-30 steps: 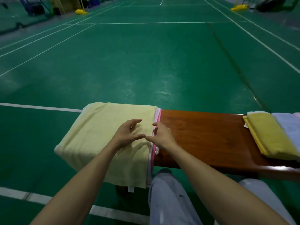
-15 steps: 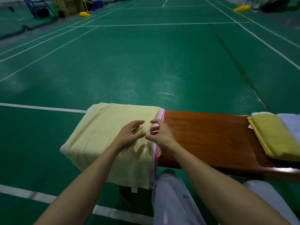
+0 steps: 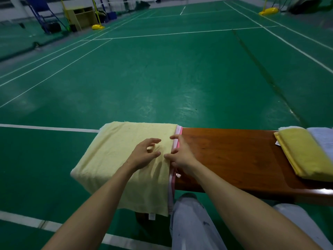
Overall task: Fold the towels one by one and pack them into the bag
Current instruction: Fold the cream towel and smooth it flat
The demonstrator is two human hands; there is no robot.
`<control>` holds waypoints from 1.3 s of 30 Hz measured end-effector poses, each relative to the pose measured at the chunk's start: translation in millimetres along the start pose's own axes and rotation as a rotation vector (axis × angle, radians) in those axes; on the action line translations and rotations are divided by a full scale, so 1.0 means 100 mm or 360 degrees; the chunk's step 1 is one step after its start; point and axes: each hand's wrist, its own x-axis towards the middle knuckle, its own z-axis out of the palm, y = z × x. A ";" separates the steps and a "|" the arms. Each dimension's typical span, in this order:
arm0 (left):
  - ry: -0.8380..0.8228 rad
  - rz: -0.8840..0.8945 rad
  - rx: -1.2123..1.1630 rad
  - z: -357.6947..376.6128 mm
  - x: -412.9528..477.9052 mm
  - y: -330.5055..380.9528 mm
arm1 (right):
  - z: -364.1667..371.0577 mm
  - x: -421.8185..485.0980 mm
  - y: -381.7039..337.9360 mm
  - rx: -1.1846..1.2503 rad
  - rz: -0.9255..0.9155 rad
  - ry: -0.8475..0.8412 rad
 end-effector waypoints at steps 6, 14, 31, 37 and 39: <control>-0.0039 0.0102 0.0207 0.00 0.02 0.14 | -0.25 -0.02 -0.06 0.0123 -0.0078 0.0005; -0.0151 0.0188 0.0416 0.18 0.11 0.39 | -0.75 -0.07 -0.05 0.0206 -0.0043 0.0167; -0.0536 0.0438 0.0492 1.34 0.32 1.32 | -2.14 -0.52 0.50 0.0125 0.0152 0.0486; -0.0637 0.0512 0.0475 1.78 0.40 1.64 | -2.59 -0.64 0.62 0.0120 0.0180 0.0627; -0.0666 0.0529 0.0465 1.89 0.42 1.73 | -2.71 -0.65 0.65 0.0090 0.0161 0.0756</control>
